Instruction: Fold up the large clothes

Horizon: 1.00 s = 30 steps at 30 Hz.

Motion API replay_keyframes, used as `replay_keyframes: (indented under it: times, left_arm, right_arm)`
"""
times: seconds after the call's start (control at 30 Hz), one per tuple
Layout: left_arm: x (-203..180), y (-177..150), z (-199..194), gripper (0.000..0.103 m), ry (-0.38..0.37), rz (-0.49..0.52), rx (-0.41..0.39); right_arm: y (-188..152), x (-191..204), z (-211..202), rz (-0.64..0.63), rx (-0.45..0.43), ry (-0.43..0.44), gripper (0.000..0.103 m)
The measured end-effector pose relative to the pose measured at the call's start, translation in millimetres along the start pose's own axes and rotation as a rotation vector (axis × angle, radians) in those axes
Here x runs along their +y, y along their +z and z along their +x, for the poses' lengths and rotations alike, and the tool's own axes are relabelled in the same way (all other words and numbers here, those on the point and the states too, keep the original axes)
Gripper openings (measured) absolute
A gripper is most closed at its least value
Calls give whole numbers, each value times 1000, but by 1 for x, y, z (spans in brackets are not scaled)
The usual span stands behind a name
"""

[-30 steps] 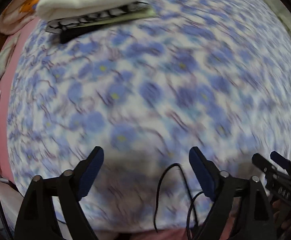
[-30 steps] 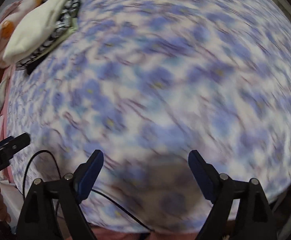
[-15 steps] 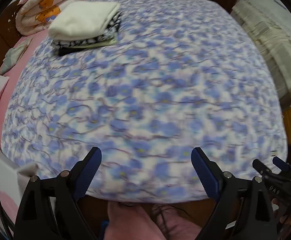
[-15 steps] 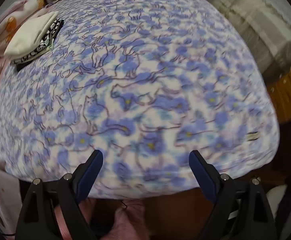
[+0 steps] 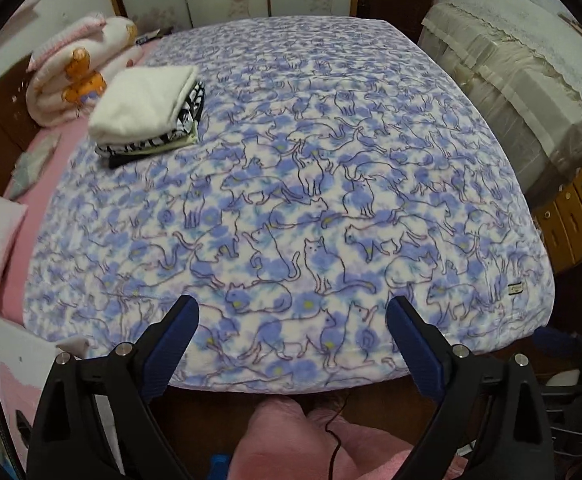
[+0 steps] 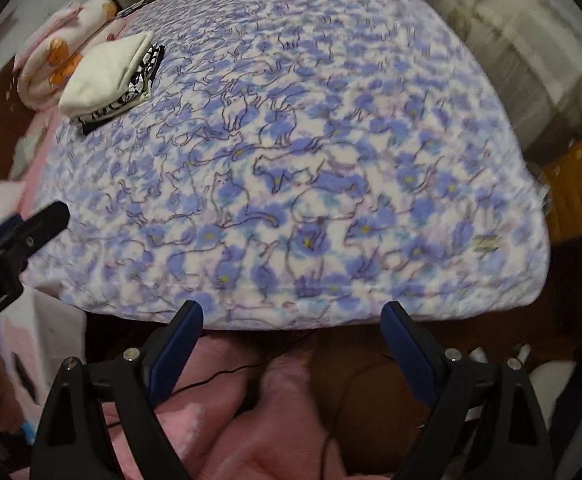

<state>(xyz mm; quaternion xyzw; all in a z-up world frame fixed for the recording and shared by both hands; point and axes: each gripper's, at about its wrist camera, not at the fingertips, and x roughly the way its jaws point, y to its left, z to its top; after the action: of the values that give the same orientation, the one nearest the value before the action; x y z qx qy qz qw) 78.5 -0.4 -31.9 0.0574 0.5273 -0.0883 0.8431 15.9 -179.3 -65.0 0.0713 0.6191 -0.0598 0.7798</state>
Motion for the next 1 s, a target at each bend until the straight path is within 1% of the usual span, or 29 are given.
replay_keyframes:
  times: [0.07,0.17,0.23,0.3,0.37,0.5,0.6,0.77,1.0]
  left_arm:
    - [-2,-4,-2,96,-11,1,4]
    - [-6,-14,-4,96,-1,16,9]
    - [-6,-20,-4,102,-3,18,11]
    - [-3,-22,-6,102,-12,2,6]
    - [0,-24,-7,102,-13,-20,1]
    - [9,-27,-6,102,-3,-55,13]
    - [15,-30,-9,102,4,-82,5]
    - [21,-34,-12,102,19,-108,1]
    - [27,-37,-13,102,20,-128,3]
  right_arm:
    - [-3,1,-5,-7,-26,1,91]
    - [-6,-1,-14,-4,-74,11,91]
    - [-3,-3,-17,1,-104,12,93]
    - [-2,-5,-21,3,-123,12,99]
    - [0,-4,-23,-8,-139,8,103]
    - [5,1,-29,-30,-171,9,103]
    - [5,9,-33,-67,-197,-5,103]
    - [4,16,-32,-106,-193,4,103]
    - [4,19,-33,-113,-191,4,103]
